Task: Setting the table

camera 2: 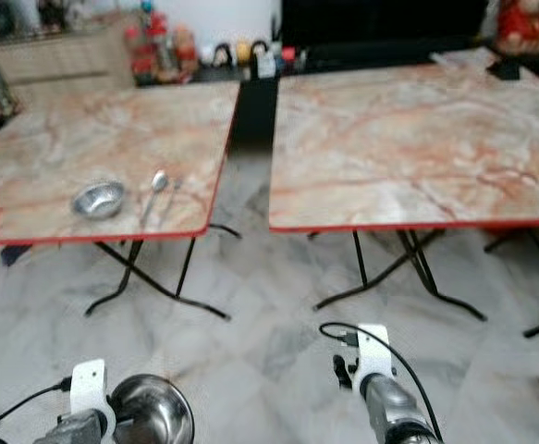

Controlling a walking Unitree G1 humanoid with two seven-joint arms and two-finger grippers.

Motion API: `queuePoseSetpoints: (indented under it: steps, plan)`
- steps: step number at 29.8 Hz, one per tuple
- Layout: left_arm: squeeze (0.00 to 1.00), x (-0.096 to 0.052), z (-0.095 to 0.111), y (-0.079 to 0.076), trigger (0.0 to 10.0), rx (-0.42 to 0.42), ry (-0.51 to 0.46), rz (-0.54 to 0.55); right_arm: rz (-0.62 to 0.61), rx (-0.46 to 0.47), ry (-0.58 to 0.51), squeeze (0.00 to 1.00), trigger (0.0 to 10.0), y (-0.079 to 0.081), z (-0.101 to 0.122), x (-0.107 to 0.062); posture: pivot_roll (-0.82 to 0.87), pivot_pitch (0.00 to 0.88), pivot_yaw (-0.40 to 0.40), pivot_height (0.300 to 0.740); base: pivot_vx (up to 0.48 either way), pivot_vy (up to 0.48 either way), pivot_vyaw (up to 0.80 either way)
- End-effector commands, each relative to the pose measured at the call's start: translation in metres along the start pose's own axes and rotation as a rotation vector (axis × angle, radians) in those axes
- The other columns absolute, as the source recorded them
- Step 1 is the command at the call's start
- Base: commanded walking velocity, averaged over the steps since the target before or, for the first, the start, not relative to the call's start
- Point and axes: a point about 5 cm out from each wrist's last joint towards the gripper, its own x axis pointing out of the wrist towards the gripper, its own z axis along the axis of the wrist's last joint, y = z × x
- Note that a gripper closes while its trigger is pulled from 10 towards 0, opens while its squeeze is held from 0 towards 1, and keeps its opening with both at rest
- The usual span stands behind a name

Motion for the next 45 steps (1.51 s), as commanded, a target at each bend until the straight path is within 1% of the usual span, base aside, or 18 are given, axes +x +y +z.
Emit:
queuePoseSetpoints:
  steps: [1, 5, 9, 17, 20, 25, 27, 29, 31, 35, 38, 41, 42, 45]
  plan:
    - [0.0, -0.001, -0.004, 0.01, 10.0, 0.018, 0.014, 0.021, 0.025, -0.033, -0.022, 0.0, 10.0, 0.008, 0.01, 0.002, -0.07, 0.0, 0.053, 0.74, 0.319, 0.0, 0.43]
    - [0.0, -0.001, -0.004, 0.008, 10.0, 0.018, 0.014, 0.018, 0.025, -0.036, -0.023, 0.0, 10.0, 0.007, 0.011, 0.002, -0.07, 0.0, 0.049, 0.74, 0.319, 0.0, 0.43]
    - [0.0, -0.001, -0.003, 0.006, 10.0, 0.016, 0.011, 0.009, 0.012, -0.004, -0.023, 0.0, 10.0, 0.004, 0.01, 0.001, -0.08, 0.0, 0.042, 0.74, 0.319, 0.0, 0.0]
    - [0.0, -0.001, -0.005, 0.003, 10.0, 0.032, 0.015, 0.003, 0.006, -0.019, -0.005, 0.0, 10.0, 0.002, 0.008, 0.001, -0.08, 0.002, 0.045, 0.74, 0.294, 0.0, 0.0]
    - [0.0, 0.0, -0.004, -0.001, 10.0, 0.035, -0.004, -0.004, 0.006, -0.036, 0.005, 0.0, 10.0, 0.002, 0.008, 0.001, -0.09, 0.0, 0.051, 0.74, 0.0, 0.0, 0.0]
    - [0.0, 0.0, 0.0, -0.004, 10.0, 0.043, -0.017, -0.011, 0.01, -0.021, -0.01, 0.0, 10.0, 0.003, 0.008, 0.001, -0.09, 0.0, 0.051, 0.74, 0.0, 0.0, 0.0]
    - [0.0, 0.0, 0.01, -0.001, 10.0, 0.051, -0.067, 0.014, 0.028, -0.018, -0.029, 0.0, 10.0, 0.005, 0.009, 0.001, -0.09, 0.0, 0.053, 0.74, 0.0, 0.0, 0.0]
    - [0.0, 0.001, 0.016, 0.001, 10.0, 0.032, -0.092, 0.022, 0.044, -0.049, -0.029, 0.0, 10.0, 0.007, 0.009, 0.001, -0.08, 0.0, 0.058, 0.74, 0.0, 0.0, 0.0]
    - [0.0, 0.001, 0.017, 0.001, 10.0, 0.033, -0.097, 0.023, 0.047, -0.057, -0.03, 0.0, 10.0, 0.007, 0.01, 0.001, -0.08, 0.0, 0.061, 0.74, 0.0, 0.0, 0.0]
    - [0.0, 0.001, 0.027, 0.007, 10.0, 0.066, -0.123, 0.031, 0.017, -0.026, -0.044, 0.0, 10.0, 0.012, 0.01, 0.002, -0.08, 0.0, 0.079, 0.74, 0.0, 0.0, 0.0]
    - [0.0, 0.001, 0.03, 0.008, 10.0, 0.086, -0.124, 0.032, 0.029, -0.061, -0.024, 0.0, 10.0, 0.013, 0.009, 0.003, -0.08, 0.0, 0.072, 0.74, 0.0, 0.0, 0.0]
    - [0.0, 0.0, 0.024, 0.012, 10.0, 0.091, -0.115, 0.033, 0.029, -0.055, 0.002, 0.0, 10.0, 0.012, 0.005, 0.002, -0.07, 0.0, 0.065, 0.74, 0.0, 0.0, 0.0]
    - [0.0, -0.001, 0.013, 0.017, 10.0, 0.086, -0.092, 0.04, 0.019, -0.06, 0.057, 0.0, 10.0, 0.009, -0.002, 0.002, -0.08, 0.0, 0.069, 0.74, 0.0, 0.0, 0.0]
    - [0.0, -0.003, 0.001, 0.019, 10.0, 0.084, -0.061, 0.04, 0.007, -0.107, 0.122, 0.0, 10.0, 0.006, -0.009, 0.001, -0.11, 0.0, 0.083, 0.74, 0.0, 0.0, 0.0]
